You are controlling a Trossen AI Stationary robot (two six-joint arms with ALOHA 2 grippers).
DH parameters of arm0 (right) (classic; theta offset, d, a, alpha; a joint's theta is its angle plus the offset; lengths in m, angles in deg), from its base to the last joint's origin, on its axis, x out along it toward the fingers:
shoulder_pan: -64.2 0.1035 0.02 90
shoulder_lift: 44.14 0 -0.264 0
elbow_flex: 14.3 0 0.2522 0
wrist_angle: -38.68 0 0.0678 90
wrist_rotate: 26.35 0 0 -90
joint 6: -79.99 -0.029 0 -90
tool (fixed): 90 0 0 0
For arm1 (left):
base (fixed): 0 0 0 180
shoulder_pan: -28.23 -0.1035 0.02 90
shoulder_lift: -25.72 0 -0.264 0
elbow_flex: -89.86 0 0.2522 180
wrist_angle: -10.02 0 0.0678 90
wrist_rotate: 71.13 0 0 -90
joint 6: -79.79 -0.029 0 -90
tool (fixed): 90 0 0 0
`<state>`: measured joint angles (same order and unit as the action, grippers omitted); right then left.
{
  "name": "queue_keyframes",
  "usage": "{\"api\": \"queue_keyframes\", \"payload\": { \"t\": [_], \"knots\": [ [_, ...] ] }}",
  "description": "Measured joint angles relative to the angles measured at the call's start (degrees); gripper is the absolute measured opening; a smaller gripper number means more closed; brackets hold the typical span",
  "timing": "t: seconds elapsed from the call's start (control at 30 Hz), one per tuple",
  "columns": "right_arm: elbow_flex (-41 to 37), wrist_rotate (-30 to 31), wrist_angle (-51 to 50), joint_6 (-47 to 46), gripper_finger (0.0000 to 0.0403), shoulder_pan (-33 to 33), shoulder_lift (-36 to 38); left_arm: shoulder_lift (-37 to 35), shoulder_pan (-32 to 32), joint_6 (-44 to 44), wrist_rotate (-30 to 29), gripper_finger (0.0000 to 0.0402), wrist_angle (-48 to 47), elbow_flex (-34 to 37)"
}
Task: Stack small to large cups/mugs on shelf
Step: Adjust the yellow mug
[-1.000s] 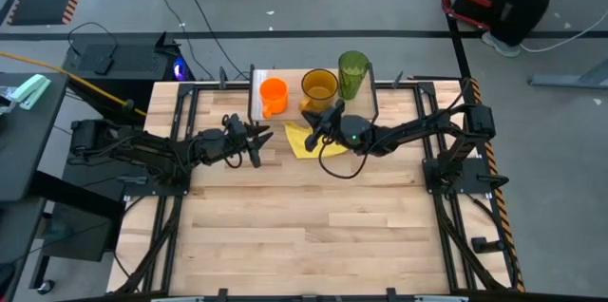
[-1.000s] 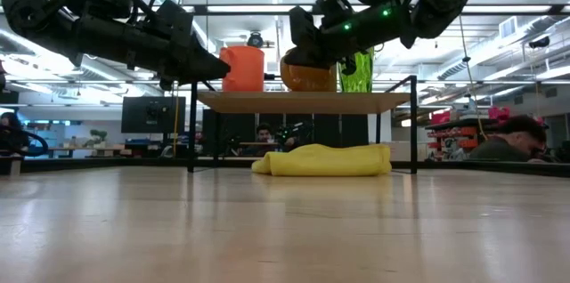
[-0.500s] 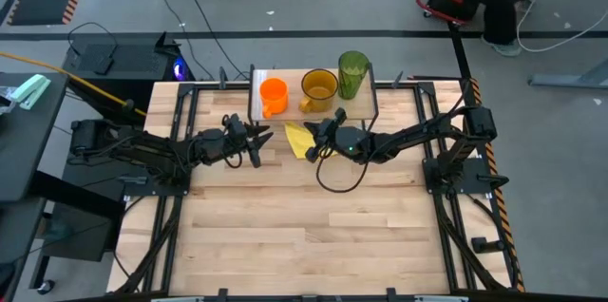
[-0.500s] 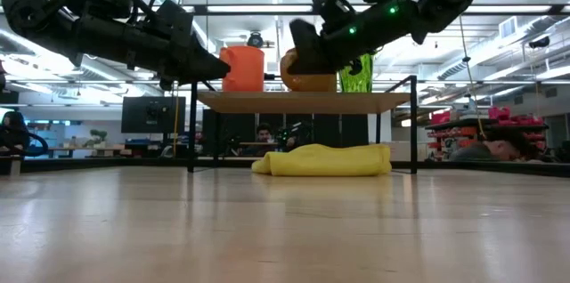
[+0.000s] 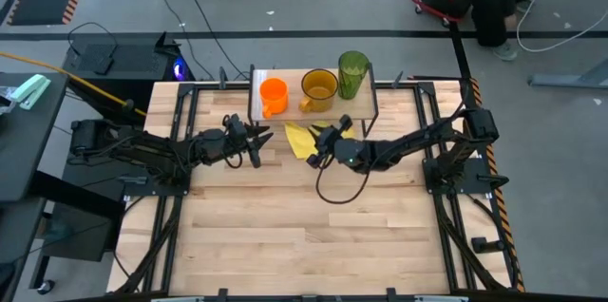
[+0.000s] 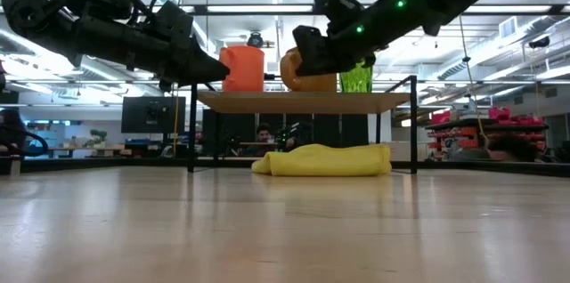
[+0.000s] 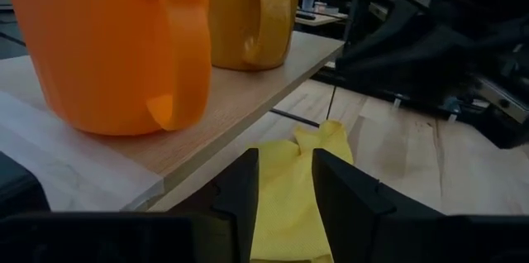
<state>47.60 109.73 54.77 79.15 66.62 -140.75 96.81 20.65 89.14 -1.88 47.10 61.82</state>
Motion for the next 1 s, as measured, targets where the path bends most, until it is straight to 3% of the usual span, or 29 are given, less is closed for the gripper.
{"api": "queue_keyframes", "payload": {
  "t": [0.27,0.7,1.0],
  "knots": [
    [0.0,-0.1,1.8,0.8,0.0099,-0.1,0.0,0.0,-0.3,-0.5,0.0,0.0127,0.6,0.0],
    [0.0,-10.8,7.4,-2.4,0.0099,-7.4,-0.3,0.0,-1.4,-1.5,0.0,0.0128,1.5,0.0],
    [0.0,-11.0,9.8,-1.0,0.0099,-7.6,-0.3,0.0,-1.4,-1.5,0.0,0.0124,1.5,0.0]
  ]
}}
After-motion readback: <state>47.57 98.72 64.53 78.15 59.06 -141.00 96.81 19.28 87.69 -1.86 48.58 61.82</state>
